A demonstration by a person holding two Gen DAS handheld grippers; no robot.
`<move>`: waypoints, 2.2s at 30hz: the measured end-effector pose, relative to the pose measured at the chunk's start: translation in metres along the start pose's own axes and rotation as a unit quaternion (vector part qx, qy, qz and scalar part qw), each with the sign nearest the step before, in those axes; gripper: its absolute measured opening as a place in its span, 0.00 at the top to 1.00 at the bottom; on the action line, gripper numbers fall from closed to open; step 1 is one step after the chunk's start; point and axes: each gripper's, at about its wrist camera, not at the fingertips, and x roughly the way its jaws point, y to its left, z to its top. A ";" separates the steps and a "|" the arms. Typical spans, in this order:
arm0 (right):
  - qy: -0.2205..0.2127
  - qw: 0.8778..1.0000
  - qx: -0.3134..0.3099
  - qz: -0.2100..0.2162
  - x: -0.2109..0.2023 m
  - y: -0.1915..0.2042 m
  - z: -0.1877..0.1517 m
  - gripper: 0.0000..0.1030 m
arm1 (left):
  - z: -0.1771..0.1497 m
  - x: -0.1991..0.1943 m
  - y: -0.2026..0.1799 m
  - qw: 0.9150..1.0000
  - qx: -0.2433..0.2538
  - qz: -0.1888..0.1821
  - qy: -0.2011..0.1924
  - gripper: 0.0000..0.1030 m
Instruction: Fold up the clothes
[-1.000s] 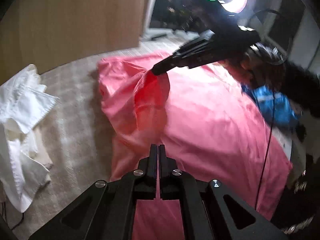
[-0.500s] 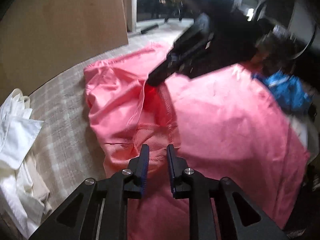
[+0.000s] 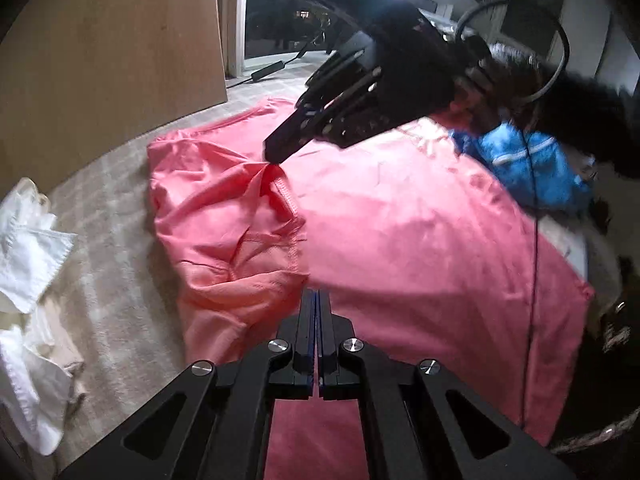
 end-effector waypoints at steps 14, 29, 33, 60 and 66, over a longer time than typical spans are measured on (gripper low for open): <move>0.005 0.988 -0.148 0.041 0.028 0.051 0.013 0.67 | -0.013 0.004 0.039 0.998 -0.056 0.003 0.022 0.86; 0.014 0.991 -0.113 0.067 0.015 0.024 0.017 0.98 | 0.008 0.000 0.023 1.000 -0.017 0.004 -0.008 0.71; 0.019 0.991 -0.109 0.068 0.017 0.022 0.011 0.98 | 0.015 0.024 0.020 0.999 0.016 0.020 0.021 0.70; -0.009 0.999 -0.014 0.051 -0.010 -0.024 -0.019 0.98 | -0.007 0.002 0.022 1.000 -0.012 0.006 0.006 0.98; -0.009 0.998 -0.019 0.057 -0.007 -0.014 -0.022 0.89 | -0.012 0.003 0.023 1.000 -0.003 0.009 0.018 0.98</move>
